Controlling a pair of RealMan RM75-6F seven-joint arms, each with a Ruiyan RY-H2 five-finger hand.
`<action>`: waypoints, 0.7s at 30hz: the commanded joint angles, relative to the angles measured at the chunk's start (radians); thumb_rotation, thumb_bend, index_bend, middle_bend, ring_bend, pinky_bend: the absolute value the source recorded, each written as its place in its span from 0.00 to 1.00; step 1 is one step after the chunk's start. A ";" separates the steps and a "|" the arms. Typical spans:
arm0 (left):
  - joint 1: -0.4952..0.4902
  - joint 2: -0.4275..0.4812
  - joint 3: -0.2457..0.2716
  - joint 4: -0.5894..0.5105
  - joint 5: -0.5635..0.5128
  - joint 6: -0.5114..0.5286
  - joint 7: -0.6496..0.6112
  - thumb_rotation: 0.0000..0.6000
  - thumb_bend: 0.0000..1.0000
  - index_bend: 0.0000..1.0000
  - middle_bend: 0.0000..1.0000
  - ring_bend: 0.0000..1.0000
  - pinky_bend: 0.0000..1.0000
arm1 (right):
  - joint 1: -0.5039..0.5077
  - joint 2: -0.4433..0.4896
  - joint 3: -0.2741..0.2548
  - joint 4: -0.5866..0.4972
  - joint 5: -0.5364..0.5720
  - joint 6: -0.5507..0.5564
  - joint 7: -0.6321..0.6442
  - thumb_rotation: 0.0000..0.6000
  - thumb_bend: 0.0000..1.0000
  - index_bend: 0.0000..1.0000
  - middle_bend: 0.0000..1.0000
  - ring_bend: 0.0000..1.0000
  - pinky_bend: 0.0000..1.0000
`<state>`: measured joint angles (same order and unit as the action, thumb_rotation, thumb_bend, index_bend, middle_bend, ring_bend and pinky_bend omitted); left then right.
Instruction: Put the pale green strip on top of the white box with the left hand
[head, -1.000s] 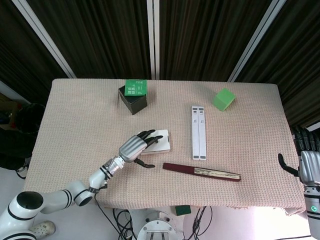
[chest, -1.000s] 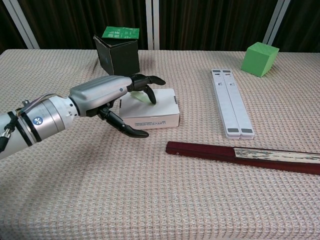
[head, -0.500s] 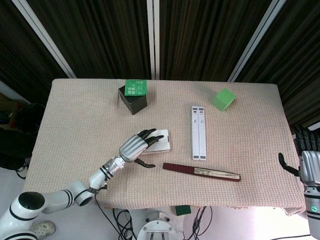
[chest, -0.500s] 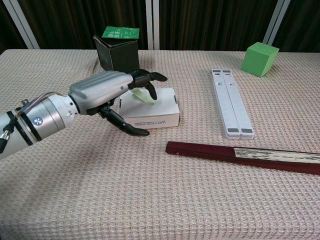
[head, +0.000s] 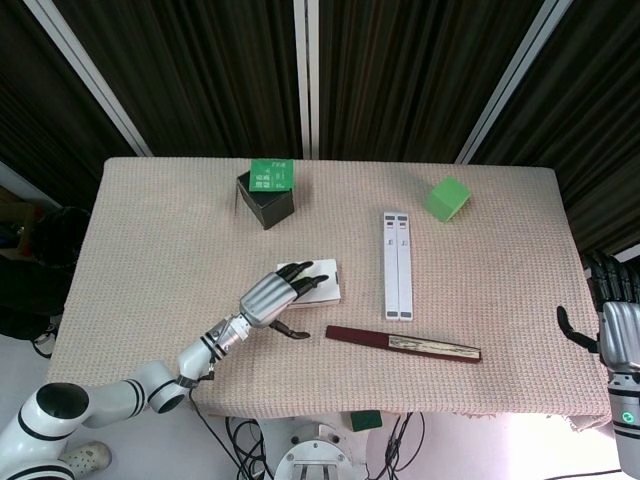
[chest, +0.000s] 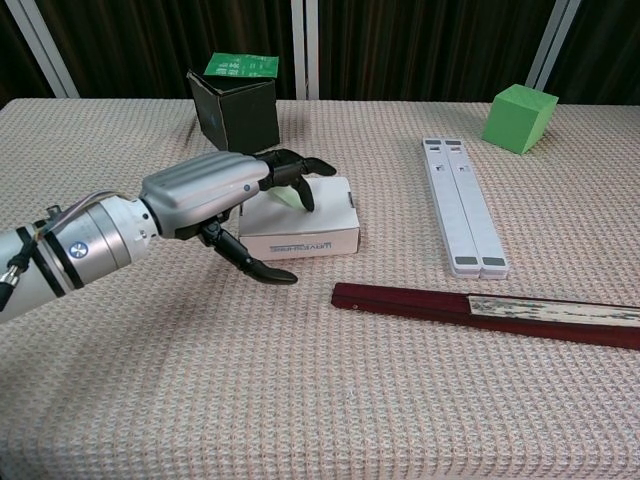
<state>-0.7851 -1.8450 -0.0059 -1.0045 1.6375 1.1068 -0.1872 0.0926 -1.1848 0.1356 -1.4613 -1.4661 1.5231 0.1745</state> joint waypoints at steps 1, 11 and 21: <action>0.001 0.000 -0.001 0.000 0.000 0.006 0.003 0.56 0.02 0.07 0.29 0.02 0.16 | 0.000 0.000 0.000 0.001 -0.002 0.003 0.000 0.88 0.36 0.00 0.00 0.00 0.00; -0.003 -0.006 -0.019 0.006 -0.010 0.014 -0.015 0.56 0.02 0.07 0.28 0.02 0.16 | -0.006 0.000 0.004 0.009 0.000 0.013 0.019 0.88 0.35 0.00 0.00 0.00 0.00; -0.010 -0.007 -0.012 0.001 -0.024 -0.027 -0.002 0.57 0.02 0.07 0.29 0.02 0.16 | -0.005 -0.005 0.007 0.024 0.003 0.012 0.030 0.88 0.35 0.00 0.00 0.00 0.00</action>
<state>-0.7945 -1.8504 -0.0170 -1.0040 1.6134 1.0775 -0.1883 0.0874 -1.1897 0.1423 -1.4374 -1.4631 1.5355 0.2050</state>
